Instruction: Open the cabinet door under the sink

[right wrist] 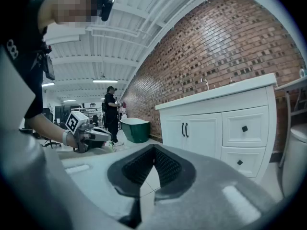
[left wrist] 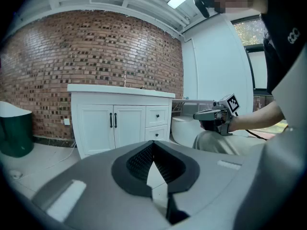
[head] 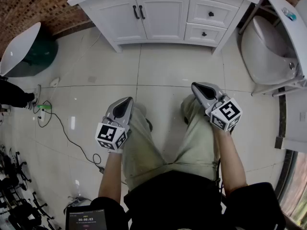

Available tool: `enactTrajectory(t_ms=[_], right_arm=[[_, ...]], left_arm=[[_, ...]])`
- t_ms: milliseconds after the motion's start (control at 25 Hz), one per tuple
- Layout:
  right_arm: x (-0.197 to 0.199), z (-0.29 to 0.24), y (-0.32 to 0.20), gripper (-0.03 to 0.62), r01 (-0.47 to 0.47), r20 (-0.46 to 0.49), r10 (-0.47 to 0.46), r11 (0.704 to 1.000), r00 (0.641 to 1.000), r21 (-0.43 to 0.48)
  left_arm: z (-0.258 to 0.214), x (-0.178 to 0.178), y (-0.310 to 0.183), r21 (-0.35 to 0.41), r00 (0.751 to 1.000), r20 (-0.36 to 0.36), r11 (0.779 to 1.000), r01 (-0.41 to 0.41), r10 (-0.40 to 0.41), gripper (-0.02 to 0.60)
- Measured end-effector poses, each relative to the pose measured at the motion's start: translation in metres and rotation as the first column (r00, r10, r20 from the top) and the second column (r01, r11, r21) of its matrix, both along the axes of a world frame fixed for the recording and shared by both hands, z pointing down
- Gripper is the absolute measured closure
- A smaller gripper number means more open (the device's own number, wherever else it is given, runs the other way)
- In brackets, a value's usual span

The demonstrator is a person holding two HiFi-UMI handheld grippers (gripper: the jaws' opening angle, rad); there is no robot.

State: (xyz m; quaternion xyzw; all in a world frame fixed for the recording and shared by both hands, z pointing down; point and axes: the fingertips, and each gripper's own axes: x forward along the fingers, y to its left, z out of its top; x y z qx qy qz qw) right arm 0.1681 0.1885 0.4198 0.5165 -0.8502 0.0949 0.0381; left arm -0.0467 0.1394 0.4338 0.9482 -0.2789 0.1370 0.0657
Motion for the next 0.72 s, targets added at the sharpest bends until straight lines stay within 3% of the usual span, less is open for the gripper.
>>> enactTrajectory(t_ms=[240, 720], right_arm=[[0.025, 0.006, -0.026, 0.603, -0.024, 0.015, 0.025, 0.999, 1.000, -0.032], [0.050, -0.006, -0.077, 0.603, -0.057, -0.020, 0.056, 0.998, 0.998, -0.014]], left_arm=[[-0.007, 0.013, -0.024, -0.029, 0.999, -0.050, 0.999, -0.018, 0.016, 0.565], [-0.022, 0.055, -0.064, 0.049, 0.997, 0.043, 0.997, -0.061, 0.059, 0.565]])
